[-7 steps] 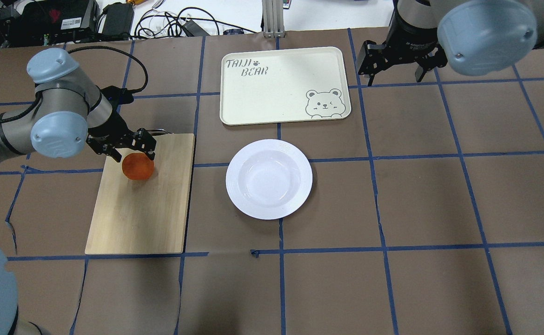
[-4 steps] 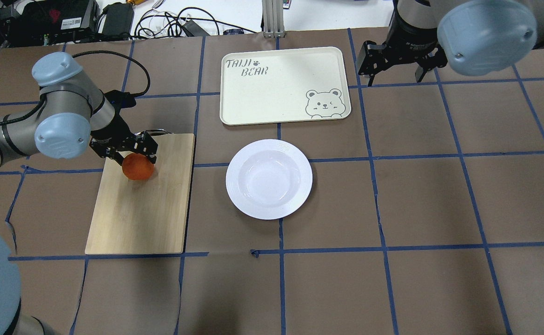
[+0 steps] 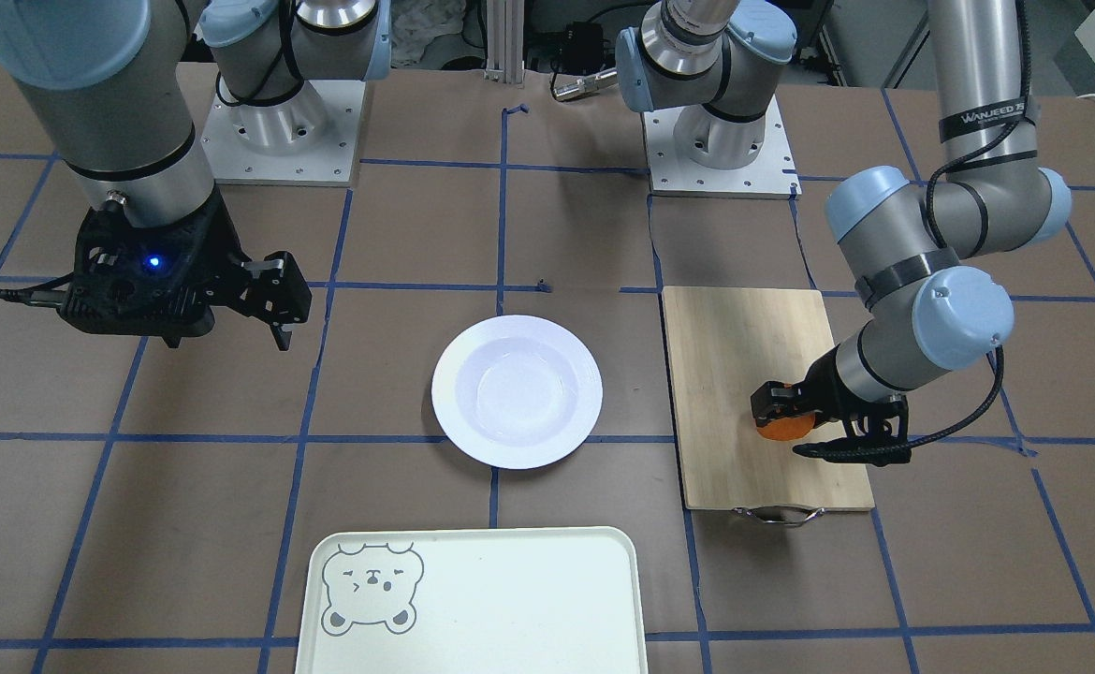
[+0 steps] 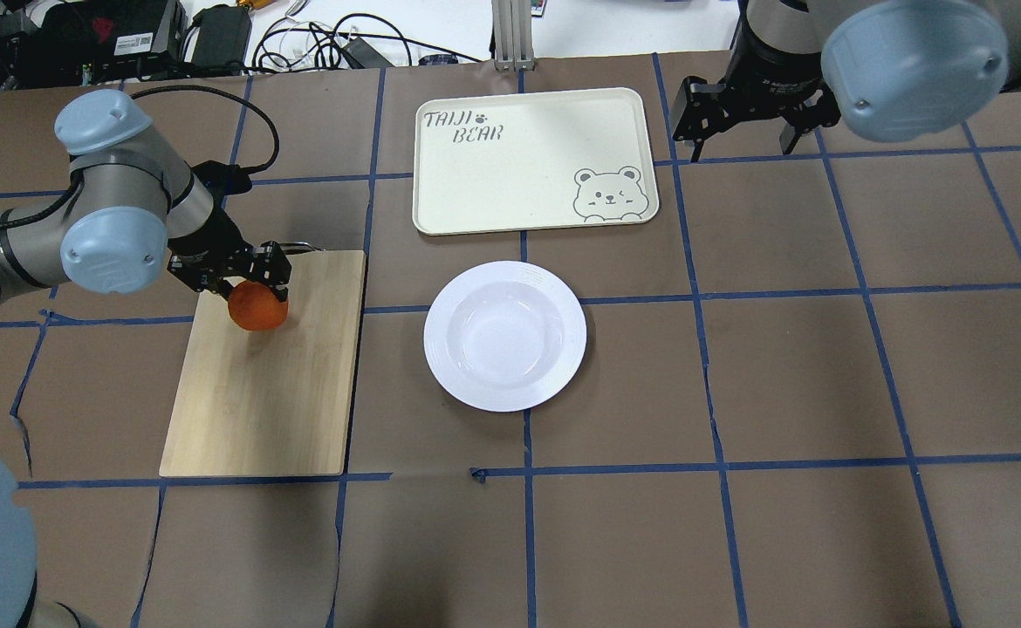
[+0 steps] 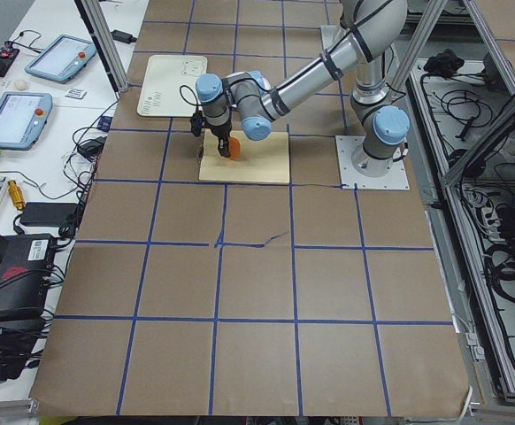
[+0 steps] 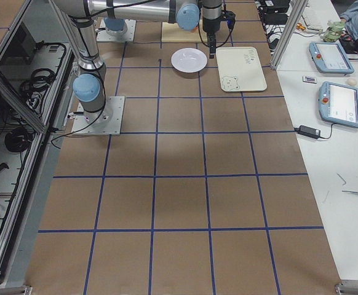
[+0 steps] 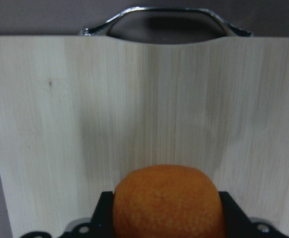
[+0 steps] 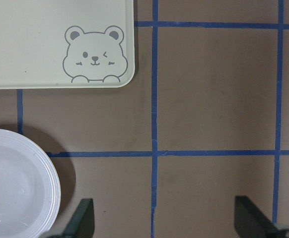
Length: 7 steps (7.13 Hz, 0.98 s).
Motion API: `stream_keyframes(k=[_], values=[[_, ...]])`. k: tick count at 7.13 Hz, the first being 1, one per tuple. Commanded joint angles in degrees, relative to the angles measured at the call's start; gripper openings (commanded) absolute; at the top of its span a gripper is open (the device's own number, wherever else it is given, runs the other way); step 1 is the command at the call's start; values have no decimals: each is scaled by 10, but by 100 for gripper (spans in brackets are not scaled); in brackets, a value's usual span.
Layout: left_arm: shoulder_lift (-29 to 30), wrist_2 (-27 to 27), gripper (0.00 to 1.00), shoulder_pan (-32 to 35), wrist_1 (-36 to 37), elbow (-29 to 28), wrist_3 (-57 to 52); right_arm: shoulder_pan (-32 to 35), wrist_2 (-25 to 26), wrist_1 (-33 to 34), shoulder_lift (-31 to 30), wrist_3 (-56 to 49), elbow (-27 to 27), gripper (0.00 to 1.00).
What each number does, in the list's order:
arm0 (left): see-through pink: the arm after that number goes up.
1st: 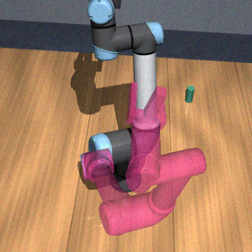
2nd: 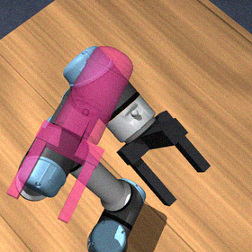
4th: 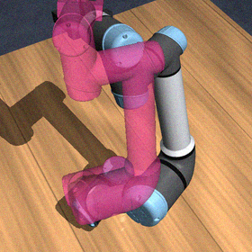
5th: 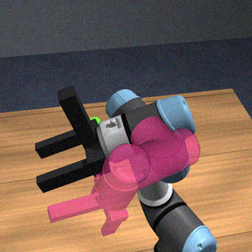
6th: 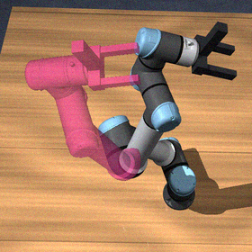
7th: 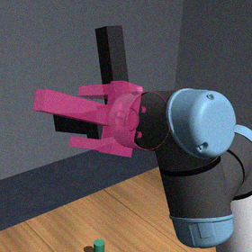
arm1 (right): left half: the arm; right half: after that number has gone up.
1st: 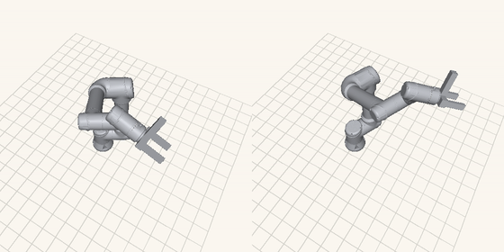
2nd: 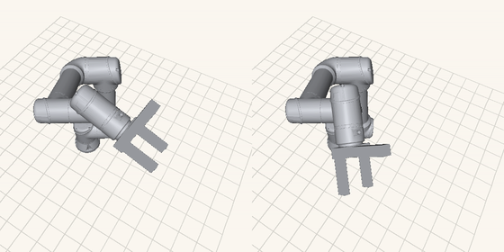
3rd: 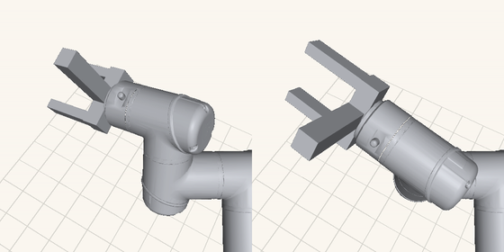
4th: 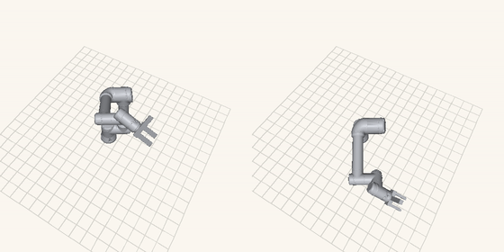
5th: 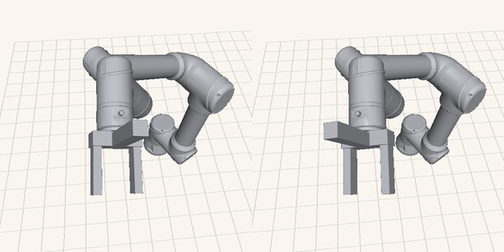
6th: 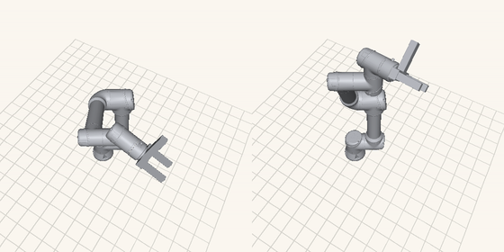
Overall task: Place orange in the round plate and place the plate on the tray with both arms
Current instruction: 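Carry the orange with the left gripper over the white plate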
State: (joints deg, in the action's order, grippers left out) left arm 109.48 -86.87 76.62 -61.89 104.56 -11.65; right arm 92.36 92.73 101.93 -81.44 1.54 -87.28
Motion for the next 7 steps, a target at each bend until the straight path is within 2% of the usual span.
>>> stream_keyframes(k=[1,2,4,5,7], values=[[-9,12,0,62,-4,-54,134,-1,0,0,1,0,0,100],[-9,44,0,97,-4,-74,213,-1,0,0,1,0,0,100],[-11,128,0,159,-3,-74,350,-1,0,0,1,0,0,100],[-11,129,0,206,-3,-73,443,-1,0,0,1,0,0,100],[5,128,0,259,4,-64,501,-2,0,-1,1,0,0,100]])
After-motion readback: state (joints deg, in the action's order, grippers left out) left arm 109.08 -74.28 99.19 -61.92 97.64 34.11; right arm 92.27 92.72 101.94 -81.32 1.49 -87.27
